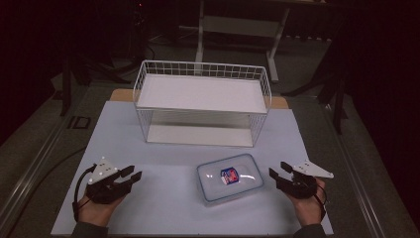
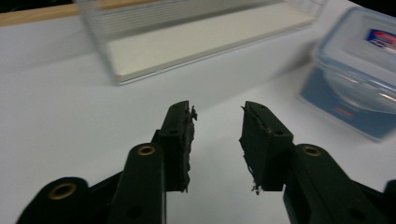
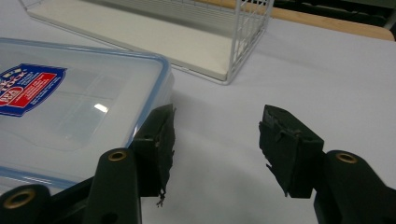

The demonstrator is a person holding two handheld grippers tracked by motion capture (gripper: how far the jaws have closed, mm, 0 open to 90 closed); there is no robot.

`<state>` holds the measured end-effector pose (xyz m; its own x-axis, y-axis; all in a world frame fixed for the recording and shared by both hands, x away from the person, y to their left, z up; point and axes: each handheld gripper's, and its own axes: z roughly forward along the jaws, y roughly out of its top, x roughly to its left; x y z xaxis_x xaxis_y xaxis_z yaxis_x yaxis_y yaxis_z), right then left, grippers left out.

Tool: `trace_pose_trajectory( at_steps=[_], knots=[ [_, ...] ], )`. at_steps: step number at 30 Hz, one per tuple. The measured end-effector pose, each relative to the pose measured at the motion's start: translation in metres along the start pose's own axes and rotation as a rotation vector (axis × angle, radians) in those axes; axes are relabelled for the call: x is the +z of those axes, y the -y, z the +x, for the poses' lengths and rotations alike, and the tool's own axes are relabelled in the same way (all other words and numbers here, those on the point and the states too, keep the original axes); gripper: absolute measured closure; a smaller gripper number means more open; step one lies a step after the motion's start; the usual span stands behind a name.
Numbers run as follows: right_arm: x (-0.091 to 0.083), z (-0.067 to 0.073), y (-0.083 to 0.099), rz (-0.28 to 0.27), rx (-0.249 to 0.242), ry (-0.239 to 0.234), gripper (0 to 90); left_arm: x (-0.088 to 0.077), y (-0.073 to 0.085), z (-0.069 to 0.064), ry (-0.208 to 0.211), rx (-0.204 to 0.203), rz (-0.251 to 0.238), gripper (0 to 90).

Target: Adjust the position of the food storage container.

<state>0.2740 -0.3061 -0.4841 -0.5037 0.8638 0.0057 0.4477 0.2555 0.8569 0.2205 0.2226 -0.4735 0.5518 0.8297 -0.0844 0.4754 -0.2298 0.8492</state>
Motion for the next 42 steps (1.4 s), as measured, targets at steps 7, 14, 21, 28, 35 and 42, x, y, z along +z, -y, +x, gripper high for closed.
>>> trace_pose_trajectory(
  at_steps=[7,14,21,28,35,42],
  knots=[
    [0.005,0.003,0.001,0.014,-0.005,-0.013,43.1,0.006,-0.008,-0.027,0.07,0.056,0.002,79.5],
    [0.007,0.005,0.0,0.022,-0.012,-0.028,43.0,0.018,-0.008,-0.049,0.139,0.082,0.034,89.5],
    [0.011,0.006,0.001,0.028,-0.014,-0.04,43.0,0.04,-0.009,-0.084,0.228,0.162,0.074,89.6],
    [0.013,0.007,0.001,0.034,-0.017,-0.047,43.2,0.057,-0.007,-0.112,0.307,0.214,0.102,89.6],
    [0.014,0.007,0.002,0.036,-0.011,-0.053,43.3,0.077,-0.001,-0.14,0.366,0.289,0.151,89.6],
    [0.014,0.006,0.001,0.037,-0.017,-0.056,49.8,0.089,-0.001,-0.152,0.386,0.3,0.163,89.6]
  ],
)
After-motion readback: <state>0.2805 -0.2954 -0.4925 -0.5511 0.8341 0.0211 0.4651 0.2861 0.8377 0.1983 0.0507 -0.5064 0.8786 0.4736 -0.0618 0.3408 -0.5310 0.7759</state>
